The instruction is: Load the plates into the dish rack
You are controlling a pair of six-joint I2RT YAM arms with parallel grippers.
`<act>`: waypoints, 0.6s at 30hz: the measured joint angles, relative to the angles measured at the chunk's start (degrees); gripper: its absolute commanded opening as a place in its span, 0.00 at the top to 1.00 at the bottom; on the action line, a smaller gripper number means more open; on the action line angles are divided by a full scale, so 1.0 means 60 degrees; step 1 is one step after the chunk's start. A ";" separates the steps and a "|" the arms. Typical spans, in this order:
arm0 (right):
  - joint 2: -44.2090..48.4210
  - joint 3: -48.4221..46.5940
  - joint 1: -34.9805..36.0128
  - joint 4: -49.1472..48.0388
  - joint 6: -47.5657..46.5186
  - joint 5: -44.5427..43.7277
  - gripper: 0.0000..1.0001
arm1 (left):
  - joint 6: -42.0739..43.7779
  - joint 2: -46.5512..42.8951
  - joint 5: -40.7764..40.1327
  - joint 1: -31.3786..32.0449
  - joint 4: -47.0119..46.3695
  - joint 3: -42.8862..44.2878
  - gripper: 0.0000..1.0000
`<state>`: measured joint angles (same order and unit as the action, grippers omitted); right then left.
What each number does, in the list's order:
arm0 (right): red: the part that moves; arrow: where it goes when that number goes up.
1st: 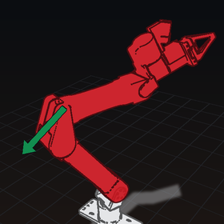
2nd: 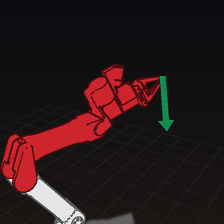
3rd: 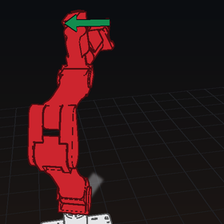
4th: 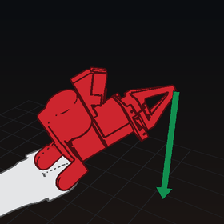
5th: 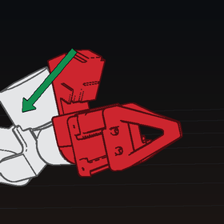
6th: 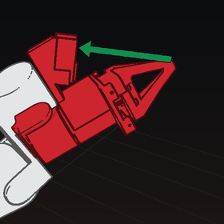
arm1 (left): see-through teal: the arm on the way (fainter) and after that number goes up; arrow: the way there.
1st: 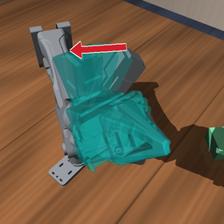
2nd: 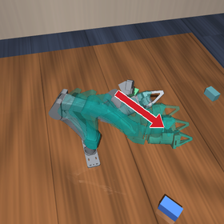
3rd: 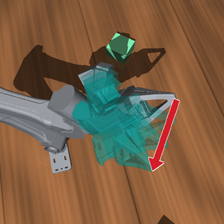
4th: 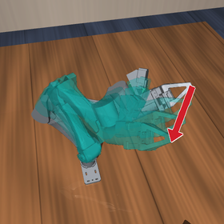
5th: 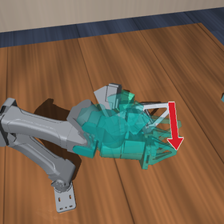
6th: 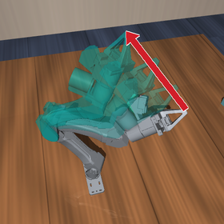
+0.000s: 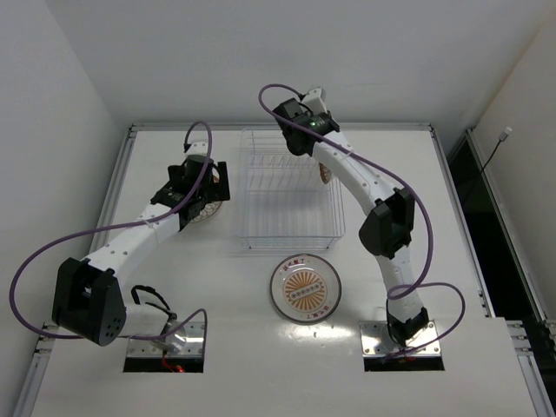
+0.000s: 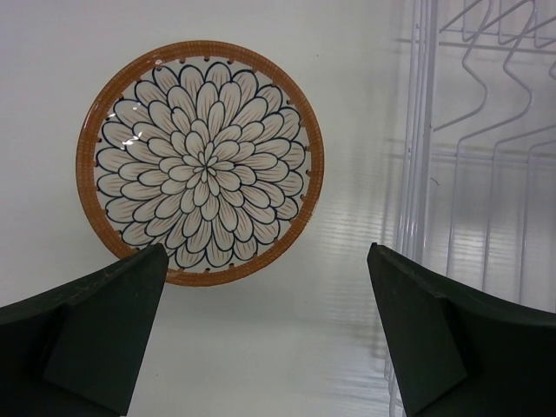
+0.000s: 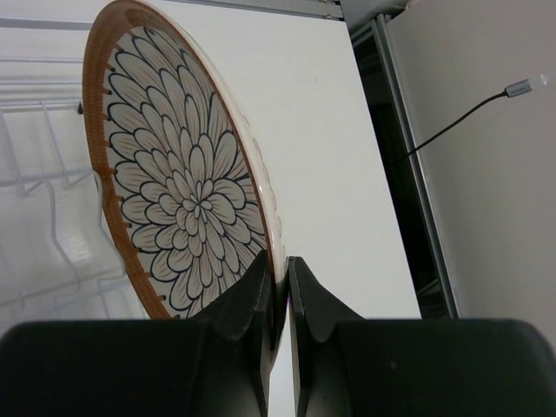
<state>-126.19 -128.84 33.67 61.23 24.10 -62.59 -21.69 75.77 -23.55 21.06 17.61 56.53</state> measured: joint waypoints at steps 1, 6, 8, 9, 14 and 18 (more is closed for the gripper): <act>-0.0018 0.0000 0.0022 -0.0004 0.0069 0.0011 0.93 | 0.0000 0.0000 0.0004 0.0000 0.0000 0.0000 0.00; -0.0076 0.0004 0.0120 -0.0004 0.0441 0.0208 0.93 | -0.0004 0.0000 0.0011 0.0000 0.0000 0.0000 0.00; -0.0109 0.0004 0.0127 0.0011 0.0565 0.0215 0.93 | -0.0004 0.0000 0.0040 0.0000 0.0000 0.0000 0.00; -0.0135 0.0004 0.0131 0.0018 0.0619 0.0208 0.93 | -0.0004 0.0000 0.0047 0.0000 0.0000 0.0000 0.00; -0.0197 0.0127 0.0255 -0.0087 0.0790 0.0375 0.85 | -0.0004 0.0000 0.0069 0.0000 0.0000 0.0000 0.00; -0.0204 0.0346 0.0419 -0.0270 0.0896 0.0572 0.80 | 0.0000 0.0000 0.0069 0.0000 0.0000 0.0000 0.00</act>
<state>-127.42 -126.76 36.18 59.61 29.47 -59.16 -21.69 75.77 -23.14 21.06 17.61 56.53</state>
